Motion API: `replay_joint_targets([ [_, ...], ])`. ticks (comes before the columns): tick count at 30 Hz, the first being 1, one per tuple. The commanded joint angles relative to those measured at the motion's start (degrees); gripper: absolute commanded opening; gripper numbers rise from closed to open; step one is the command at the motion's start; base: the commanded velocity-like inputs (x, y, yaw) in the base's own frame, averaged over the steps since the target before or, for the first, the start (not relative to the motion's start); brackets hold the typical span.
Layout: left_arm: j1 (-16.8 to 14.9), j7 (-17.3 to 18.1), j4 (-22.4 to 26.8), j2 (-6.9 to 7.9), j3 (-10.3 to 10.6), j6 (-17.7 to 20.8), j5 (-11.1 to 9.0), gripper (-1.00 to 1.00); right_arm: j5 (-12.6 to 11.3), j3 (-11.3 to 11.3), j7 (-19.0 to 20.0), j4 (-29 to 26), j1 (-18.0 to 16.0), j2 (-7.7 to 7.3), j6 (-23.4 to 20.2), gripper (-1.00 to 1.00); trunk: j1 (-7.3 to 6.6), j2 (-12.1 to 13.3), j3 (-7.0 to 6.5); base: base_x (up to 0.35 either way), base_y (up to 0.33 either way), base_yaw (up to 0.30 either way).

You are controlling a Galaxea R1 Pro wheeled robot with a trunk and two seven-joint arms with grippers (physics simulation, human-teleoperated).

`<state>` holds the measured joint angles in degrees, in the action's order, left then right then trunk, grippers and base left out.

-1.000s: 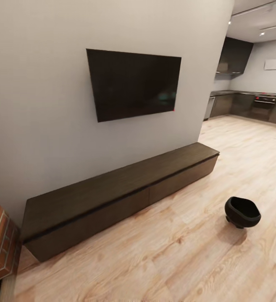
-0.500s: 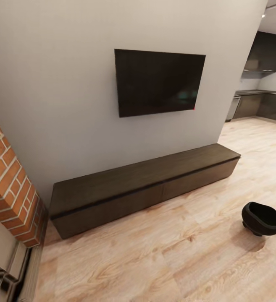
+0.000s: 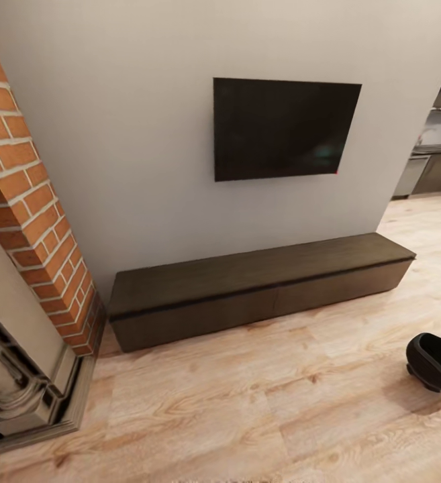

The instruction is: Place each of the two pumpkins and all three candles from the living room inside a cabinet in the living room (use any cabinet), then make sure every cabinet is closed, and position the cauldron so it is next to a table in the living room.

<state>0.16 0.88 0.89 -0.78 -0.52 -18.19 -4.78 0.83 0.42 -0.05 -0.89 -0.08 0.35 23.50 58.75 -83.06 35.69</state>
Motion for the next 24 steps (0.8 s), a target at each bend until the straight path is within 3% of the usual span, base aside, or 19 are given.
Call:
replay_joint_targets([
  [1,0.0,0.1,0.1,-0.01,0.0,-0.1,-0.5,1.00,0.1,0.0,0.0,0.0,0.0,0.00,0.1,1.00,-0.02,0.0,0.07,-0.156,-0.071,0.273],
  [15,0.0,0.1,0.0,-0.01,0.0,-0.1,-0.5,1.00,0.1,0.0,0.1,0.0,0.0,0.00,0.1,1.00,-0.02,0.0,0.59,-0.025,-0.012,0.273],
  [24,0.0,0.1,0.0,-0.01,0.0,-0.1,-0.5,1.00,0.1,0.0,0.1,0.0,0.0,-0.06,0.2,1.00,-0.02,0.0,0.93,0.000,-0.142,0.263],
])
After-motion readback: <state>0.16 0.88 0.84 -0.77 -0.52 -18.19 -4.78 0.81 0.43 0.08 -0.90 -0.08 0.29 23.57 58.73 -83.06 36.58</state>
